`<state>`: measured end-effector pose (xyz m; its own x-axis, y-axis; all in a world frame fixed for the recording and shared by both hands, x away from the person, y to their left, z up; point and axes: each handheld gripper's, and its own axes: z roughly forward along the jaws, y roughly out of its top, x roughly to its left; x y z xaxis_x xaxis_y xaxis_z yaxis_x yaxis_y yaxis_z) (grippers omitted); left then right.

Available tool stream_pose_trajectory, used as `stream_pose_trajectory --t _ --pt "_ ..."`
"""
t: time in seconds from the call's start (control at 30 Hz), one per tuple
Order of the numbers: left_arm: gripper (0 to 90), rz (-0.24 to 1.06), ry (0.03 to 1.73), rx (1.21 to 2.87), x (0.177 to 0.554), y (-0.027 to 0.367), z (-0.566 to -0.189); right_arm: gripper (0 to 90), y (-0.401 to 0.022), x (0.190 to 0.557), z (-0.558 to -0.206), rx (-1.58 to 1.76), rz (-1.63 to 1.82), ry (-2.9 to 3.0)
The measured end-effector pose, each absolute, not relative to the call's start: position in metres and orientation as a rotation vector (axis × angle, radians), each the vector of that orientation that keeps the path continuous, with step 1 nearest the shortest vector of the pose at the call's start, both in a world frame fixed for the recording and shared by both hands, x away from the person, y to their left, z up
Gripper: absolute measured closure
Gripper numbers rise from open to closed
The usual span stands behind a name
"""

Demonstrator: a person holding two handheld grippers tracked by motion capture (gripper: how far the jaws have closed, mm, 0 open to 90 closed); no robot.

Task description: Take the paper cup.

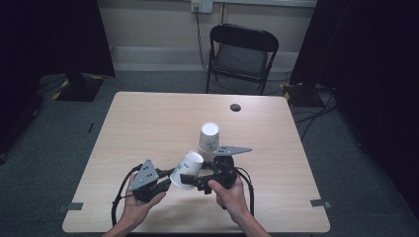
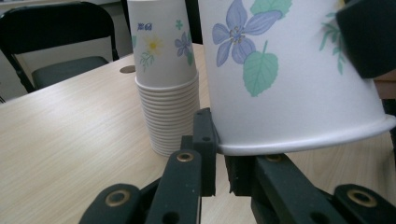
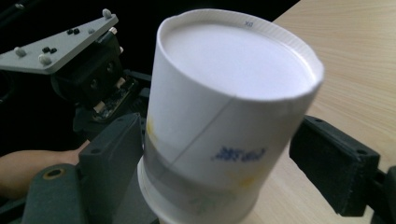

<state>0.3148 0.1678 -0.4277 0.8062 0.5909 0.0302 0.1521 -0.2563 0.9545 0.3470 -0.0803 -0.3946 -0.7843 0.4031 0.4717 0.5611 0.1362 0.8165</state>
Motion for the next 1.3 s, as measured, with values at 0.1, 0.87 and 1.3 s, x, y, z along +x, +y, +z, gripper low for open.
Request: stream_pose_trajectory --t 0.1,0.87,1.3 --pt "84.4 0.436 0.594 1.818 0.318 0.172 -0.428 16.4 -0.082 0.346 -0.393 -0.973 -1.745 -2.287" --pt "84.7 0.268 0.651 1.980 0.338 0.179 -0.439 30.7 -0.103 0.346 -0.391 -0.932 -1.784 -2.567" --pt "84.5 0.216 0.629 2.056 0.342 0.173 -0.446 37.8 -0.096 0.341 -0.383 -0.830 -1.809 -2.583"
